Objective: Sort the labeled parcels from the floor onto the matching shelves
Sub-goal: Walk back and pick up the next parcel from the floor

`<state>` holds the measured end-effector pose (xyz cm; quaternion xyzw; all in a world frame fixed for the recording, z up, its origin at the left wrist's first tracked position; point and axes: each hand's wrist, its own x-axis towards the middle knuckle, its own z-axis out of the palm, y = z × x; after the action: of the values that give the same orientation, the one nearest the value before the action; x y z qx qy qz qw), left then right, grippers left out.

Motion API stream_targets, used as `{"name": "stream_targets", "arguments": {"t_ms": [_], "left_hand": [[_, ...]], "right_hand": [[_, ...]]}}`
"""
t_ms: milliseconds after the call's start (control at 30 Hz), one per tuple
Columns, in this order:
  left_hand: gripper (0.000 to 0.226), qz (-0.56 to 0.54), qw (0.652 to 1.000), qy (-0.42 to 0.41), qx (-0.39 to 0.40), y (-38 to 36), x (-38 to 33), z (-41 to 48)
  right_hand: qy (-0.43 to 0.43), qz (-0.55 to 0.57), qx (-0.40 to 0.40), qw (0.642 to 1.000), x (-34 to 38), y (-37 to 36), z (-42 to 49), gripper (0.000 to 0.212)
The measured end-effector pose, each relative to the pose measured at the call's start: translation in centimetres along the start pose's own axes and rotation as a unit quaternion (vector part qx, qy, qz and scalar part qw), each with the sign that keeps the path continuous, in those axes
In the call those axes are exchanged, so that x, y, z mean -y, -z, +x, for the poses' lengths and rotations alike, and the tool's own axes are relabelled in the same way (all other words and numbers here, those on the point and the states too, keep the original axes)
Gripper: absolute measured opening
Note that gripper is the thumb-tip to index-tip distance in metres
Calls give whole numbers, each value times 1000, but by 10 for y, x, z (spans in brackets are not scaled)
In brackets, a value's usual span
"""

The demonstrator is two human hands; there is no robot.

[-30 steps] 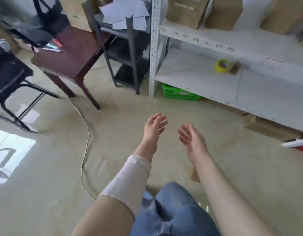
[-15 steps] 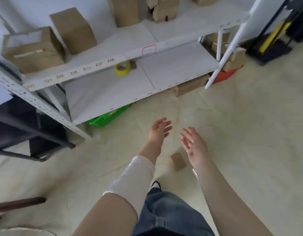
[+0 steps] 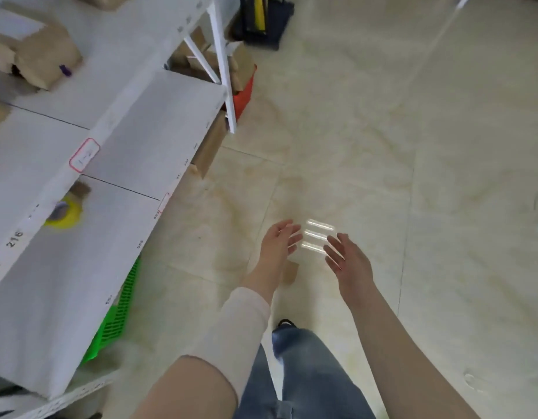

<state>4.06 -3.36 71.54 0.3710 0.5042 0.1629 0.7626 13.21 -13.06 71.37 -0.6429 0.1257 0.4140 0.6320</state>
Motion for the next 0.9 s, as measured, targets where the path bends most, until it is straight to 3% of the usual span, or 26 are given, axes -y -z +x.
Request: {"name": "stream_targets", "arguments": {"t_ms": [167, 433, 667, 900], "left_hand": [[37, 46, 997, 41, 42, 10, 15, 10], [38, 82, 993, 79, 15, 9, 50, 43], [39, 163, 976, 146, -4, 26, 134, 132], [59, 242, 945, 217, -29, 85, 309, 329]], "right_hand": [[10, -1, -51, 999, -18, 16, -10, 38], [-42, -14, -60, 997, -53, 42, 19, 41], [-108, -56, -66, 990, -133, 66, 124, 44], [-204, -187, -52, 960, -305, 84, 332, 70]]}}
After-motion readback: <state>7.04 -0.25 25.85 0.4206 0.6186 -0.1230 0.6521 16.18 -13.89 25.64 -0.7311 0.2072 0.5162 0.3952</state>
